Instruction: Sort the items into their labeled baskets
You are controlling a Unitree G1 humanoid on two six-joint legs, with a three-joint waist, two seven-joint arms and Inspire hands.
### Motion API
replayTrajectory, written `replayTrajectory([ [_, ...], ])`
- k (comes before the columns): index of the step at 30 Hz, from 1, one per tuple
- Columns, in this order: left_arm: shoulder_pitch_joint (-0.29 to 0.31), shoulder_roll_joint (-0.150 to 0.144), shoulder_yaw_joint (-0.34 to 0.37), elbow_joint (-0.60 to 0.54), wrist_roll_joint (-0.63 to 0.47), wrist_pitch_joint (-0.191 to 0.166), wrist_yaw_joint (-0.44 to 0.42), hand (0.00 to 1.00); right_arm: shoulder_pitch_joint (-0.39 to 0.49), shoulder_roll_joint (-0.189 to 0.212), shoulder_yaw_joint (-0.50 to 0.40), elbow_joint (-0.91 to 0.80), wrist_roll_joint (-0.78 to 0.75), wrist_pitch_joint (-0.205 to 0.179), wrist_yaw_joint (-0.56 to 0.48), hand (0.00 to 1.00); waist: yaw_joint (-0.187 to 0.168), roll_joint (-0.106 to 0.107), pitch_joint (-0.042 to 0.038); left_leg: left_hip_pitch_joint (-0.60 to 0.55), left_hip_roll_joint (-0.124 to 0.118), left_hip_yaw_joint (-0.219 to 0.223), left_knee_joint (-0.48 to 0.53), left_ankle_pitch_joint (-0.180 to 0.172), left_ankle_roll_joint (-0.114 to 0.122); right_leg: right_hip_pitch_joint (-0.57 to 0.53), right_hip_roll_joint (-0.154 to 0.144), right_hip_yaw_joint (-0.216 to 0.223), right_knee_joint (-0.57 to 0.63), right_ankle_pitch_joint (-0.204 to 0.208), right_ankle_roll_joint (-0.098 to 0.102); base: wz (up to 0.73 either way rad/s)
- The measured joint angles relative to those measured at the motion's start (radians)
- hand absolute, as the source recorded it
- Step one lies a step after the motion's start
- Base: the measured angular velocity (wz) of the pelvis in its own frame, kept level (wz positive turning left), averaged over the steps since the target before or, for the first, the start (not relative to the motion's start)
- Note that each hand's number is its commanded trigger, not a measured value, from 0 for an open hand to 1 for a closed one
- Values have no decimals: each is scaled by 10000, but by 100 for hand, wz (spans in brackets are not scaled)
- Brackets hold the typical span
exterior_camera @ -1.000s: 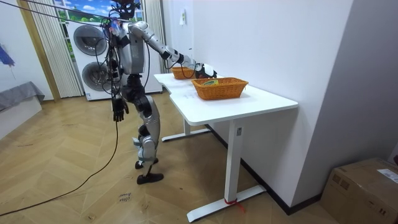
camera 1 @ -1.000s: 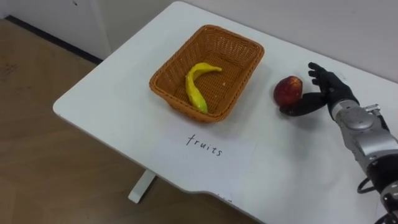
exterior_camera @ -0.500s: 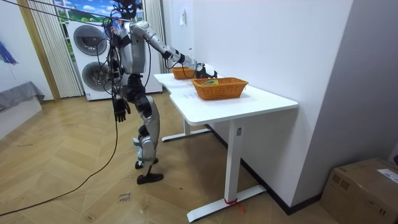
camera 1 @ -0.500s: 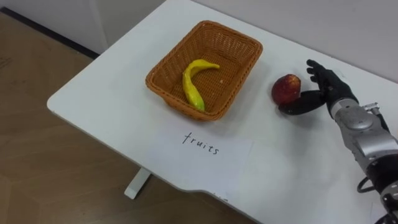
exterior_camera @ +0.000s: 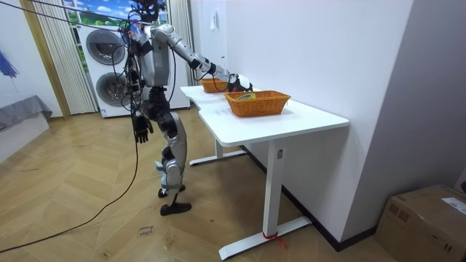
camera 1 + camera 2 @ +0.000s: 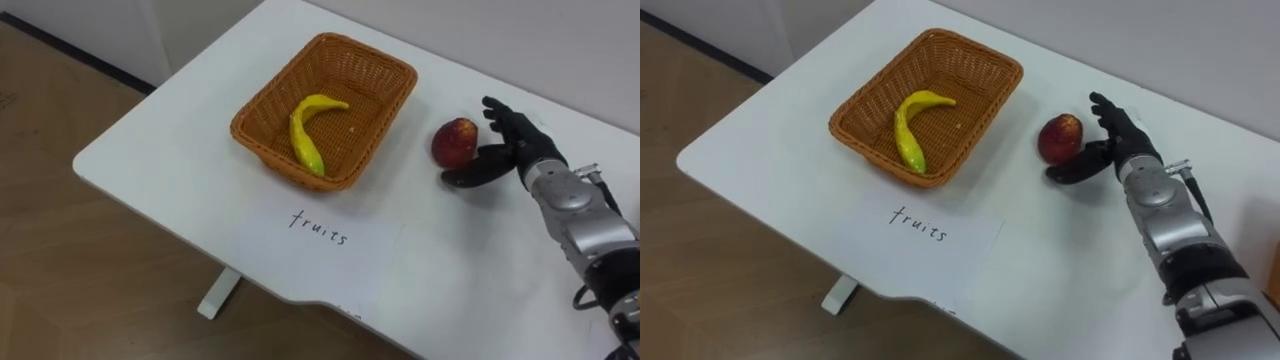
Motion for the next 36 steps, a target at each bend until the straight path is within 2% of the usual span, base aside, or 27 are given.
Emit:
replayTrajectory([
  [14, -75, 83, -84, -3, -3, -234, 11, 0, -151, -7, 185, -9, 11, -64, 329, 0, -22, -29, 14, -26, 13, -27, -36, 59, -89, -14, 78, 6, -45, 36, -93, 0],
  [31, -129, 154, -411, 7, -162, -251, 29, 0, -151, 193, 834, -647, 113, -90, 811, 0, -47, -16, 40, -90, 87, -85, -45, 69, -152, 20, 179, -57, -231, 86, -164, 0],
  [36, -401, 172, -481, 334, -392, -255, -3, 0, -150, 188, 836, -831, 108, -80, 866, 0, -55, -2, 47, -95, 154, -61, -84, 76, -171, -6, 192, -52, -230, 83, -181, 0],
])
